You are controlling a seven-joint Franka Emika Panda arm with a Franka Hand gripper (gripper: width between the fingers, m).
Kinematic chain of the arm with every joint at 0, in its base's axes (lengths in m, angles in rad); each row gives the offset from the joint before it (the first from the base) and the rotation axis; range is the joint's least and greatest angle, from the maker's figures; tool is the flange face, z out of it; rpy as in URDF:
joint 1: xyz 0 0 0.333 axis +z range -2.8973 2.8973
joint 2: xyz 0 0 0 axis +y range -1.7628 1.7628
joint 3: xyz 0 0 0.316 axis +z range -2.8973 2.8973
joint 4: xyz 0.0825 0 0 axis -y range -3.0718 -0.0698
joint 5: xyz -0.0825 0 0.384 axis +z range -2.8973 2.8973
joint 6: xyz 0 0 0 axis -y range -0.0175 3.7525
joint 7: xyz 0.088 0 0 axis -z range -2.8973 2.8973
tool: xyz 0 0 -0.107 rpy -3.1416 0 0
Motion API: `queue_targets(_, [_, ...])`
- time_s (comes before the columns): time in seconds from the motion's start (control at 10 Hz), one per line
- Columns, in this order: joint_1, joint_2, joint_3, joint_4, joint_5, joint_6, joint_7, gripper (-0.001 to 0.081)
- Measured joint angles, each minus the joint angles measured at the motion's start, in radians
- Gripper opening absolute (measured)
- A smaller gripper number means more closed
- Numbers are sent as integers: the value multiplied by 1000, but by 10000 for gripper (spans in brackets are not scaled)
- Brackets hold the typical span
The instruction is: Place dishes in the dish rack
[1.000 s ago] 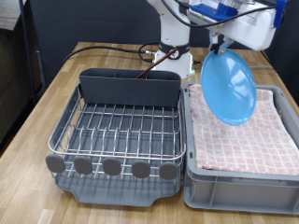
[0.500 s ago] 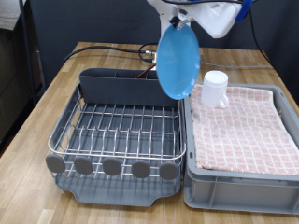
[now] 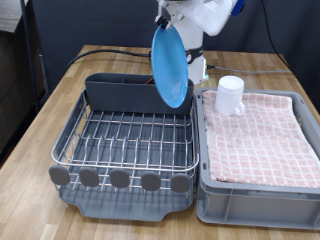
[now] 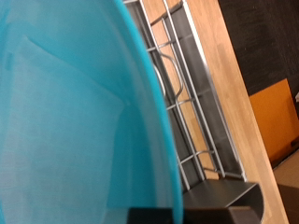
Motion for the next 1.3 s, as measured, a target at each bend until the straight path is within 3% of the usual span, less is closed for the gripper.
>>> queue_targets(0.4, [-41,-4,-94,-34,-92,38,-233,19])
queue_targets(0.7, [-83,-4,-213,-71,-183,273,-425,19])
queue_targets(0.8, [-86,-4,-229,-78,-186,325,-473,19])
queue_targets(1.0, [-86,-1,-219,-75,-190,293,-457,19])
queue_targets(1.3, [-81,36,-191,-28,-218,232,-485,19])
